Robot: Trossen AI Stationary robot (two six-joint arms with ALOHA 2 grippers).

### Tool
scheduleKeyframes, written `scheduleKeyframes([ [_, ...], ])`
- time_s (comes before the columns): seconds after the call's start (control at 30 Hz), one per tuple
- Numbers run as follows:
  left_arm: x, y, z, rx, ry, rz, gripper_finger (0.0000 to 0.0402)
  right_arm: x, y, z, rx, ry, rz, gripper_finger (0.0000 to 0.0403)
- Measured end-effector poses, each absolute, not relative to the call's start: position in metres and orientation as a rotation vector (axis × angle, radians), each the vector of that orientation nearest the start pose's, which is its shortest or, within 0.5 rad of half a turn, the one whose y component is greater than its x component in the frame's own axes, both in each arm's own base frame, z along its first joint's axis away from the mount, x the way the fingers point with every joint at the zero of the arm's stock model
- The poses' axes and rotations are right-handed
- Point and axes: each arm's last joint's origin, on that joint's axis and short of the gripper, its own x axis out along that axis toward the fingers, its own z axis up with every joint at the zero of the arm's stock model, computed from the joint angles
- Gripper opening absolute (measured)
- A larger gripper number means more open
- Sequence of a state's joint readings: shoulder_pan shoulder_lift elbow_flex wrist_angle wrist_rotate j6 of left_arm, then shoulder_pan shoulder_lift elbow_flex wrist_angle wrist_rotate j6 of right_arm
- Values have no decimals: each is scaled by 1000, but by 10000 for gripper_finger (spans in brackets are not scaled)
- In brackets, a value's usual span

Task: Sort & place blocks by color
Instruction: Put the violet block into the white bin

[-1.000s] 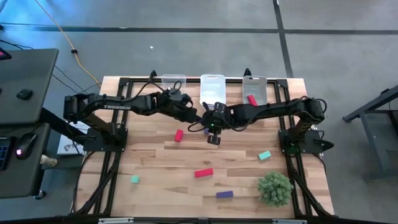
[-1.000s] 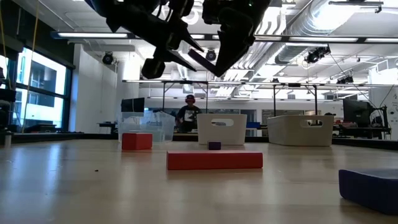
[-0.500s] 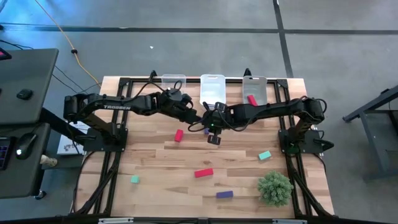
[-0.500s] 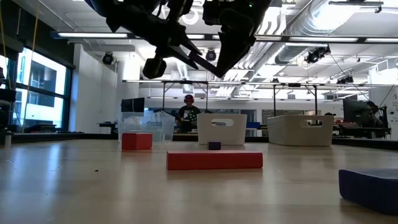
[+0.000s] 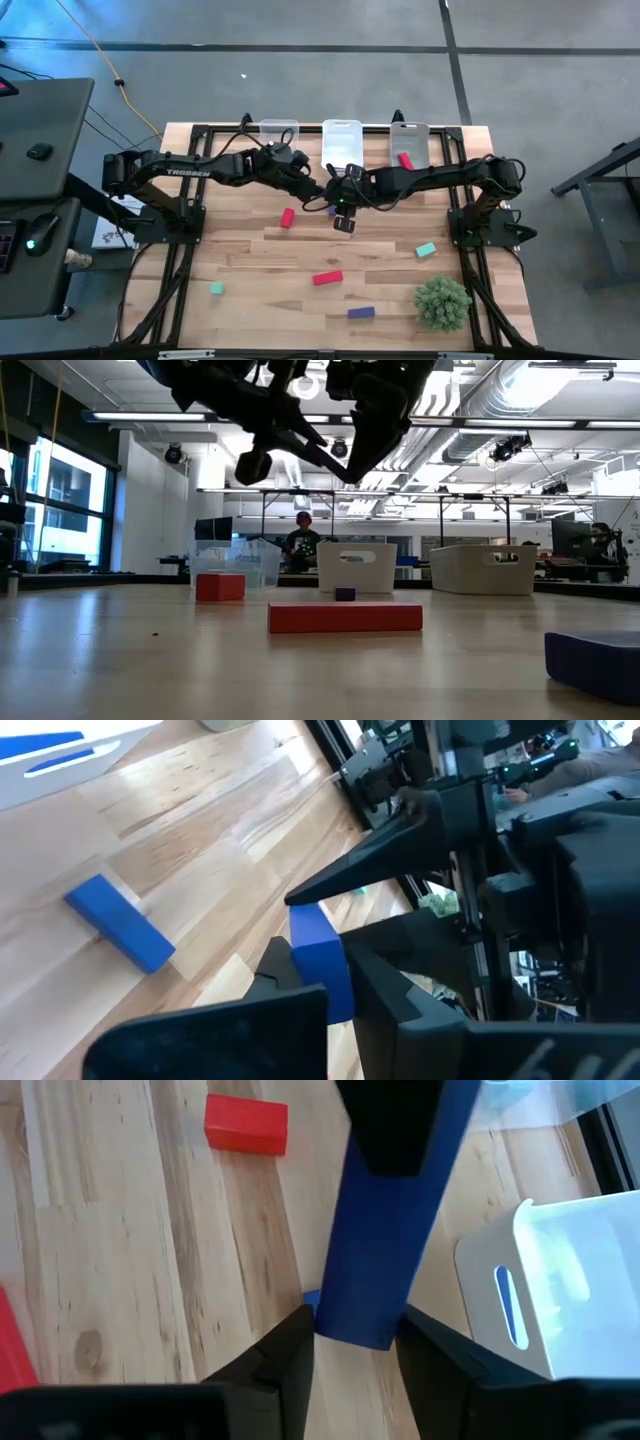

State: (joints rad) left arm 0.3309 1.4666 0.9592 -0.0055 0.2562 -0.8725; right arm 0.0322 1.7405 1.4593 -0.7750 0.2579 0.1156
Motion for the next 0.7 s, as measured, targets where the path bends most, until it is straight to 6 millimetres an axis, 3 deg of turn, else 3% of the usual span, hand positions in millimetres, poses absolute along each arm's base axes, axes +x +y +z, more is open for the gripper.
scheduleKeyframes([
  [0.5, 299, 113, 253, -943, 412, 317, 0, 361, 4, 270, 20, 1042, -334, 130],
  [0.7, 296, 120, 253, -928, 404, 333, 0, 361, 2, 285, -24, 1037, -394, 131],
])
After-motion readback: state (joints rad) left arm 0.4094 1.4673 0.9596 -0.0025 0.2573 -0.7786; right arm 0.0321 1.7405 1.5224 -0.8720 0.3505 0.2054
